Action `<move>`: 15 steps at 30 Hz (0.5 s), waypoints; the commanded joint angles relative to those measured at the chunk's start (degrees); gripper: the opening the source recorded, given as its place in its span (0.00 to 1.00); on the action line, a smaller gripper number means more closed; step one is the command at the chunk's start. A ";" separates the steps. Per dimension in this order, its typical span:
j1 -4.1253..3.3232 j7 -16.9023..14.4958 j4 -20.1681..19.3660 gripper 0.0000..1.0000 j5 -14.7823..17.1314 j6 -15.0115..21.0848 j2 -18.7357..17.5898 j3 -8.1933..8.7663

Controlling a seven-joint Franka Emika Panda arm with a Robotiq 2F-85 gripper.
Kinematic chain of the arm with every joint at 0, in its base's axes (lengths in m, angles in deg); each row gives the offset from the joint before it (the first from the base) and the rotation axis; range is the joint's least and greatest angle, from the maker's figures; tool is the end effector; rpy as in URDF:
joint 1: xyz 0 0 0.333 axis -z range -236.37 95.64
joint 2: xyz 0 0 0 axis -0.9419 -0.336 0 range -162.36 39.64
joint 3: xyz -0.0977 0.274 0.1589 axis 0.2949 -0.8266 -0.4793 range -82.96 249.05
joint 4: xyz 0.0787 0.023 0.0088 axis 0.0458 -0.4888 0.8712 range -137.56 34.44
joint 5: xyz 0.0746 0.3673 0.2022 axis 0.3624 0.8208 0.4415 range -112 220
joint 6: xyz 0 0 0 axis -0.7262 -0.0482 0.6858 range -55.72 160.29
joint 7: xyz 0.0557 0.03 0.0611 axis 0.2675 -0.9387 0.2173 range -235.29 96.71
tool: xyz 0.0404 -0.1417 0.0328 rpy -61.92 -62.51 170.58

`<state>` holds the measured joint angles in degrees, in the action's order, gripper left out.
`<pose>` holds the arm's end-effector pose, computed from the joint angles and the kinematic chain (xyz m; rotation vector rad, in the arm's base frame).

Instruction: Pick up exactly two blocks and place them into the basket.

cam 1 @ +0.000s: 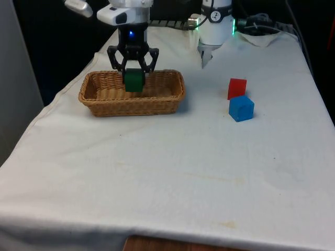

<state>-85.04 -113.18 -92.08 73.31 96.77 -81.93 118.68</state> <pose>0.5249 -0.2191 0.1772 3.0516 0.2282 0.1014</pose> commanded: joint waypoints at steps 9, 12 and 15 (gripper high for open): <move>0.29 -5.33 -0.69 0.01 5.27 2.81 -2.29 -0.69; 0.00 -4.87 -0.40 0.10 4.93 1.95 -2.75 -0.11; 0.29 -5.61 -0.86 0.27 5.73 2.86 -2.46 -0.69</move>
<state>-85.04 -118.16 -92.59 78.29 98.72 -84.68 118.57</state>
